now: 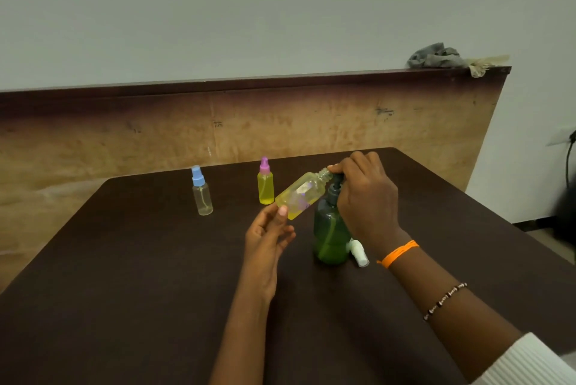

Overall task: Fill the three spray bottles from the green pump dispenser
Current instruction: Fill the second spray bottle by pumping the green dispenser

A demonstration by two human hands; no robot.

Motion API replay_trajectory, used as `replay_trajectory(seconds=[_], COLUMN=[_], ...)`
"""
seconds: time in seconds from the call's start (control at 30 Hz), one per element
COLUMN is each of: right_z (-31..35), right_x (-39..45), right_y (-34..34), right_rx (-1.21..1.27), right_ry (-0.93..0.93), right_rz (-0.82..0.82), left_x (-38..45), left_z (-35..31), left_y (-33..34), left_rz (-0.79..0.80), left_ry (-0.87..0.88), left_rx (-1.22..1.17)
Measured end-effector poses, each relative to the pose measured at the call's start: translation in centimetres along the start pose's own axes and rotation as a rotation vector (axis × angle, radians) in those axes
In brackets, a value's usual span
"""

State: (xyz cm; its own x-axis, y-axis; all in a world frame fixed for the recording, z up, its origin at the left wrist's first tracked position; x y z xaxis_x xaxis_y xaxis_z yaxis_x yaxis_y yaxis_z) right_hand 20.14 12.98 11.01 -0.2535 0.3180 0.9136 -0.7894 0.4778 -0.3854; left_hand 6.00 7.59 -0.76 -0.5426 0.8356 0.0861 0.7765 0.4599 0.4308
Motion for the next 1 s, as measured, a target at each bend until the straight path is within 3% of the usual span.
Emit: replay_trajectory(seconds=[0.27,0.4,0.53,0.7,0.8,1.0], right_z=[-0.3,-0.6,0.1,-0.3,0.1,0.7], right_x=[-1.8,-1.3,0.6,-0.4,-1.9,0.3], right_y=[0.3,0.2,-0.5,0.2,0.5,-0.5], right_rx=[0.076,0.007,0.007,0.13,0.092,-0.006], right_ry=[0.055,-0.015,-0.09,0.063,0.082,0.007], right_rz=[-0.054,-0.041,0.051,0.066,0.063,0.221], left_x=[0.2,-0.2,-0.5,-0.4,-0.2,-0.5], left_z=[-0.1,0.0,-0.2,-0.2,-0.1,-0.1], left_y=[0.0,0.1,0.3,0.2,0.1,0.1], left_rz=[0.001,0.0,0.008,0.019,0.009,0.023], left_ry=[0.015,-0.006,-0.008,0.017,0.001,-0.004], left_rx=[0.009,0.034,0.032,0.027,0.008,0.025])
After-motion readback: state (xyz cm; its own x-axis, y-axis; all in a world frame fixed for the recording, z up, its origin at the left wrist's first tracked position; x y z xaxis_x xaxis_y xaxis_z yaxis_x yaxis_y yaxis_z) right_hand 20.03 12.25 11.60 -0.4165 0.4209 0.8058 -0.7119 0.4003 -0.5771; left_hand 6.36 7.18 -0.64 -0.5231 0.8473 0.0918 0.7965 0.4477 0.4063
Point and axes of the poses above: each hand's wrist, its own x-axis towards the middle knuckle, its own y-axis out of the palm, z = x × y, the point moved 8 cm from there along x, towards the middle knuckle, and after that the axes turned 3 degrees about x, right-handed, at the moved point
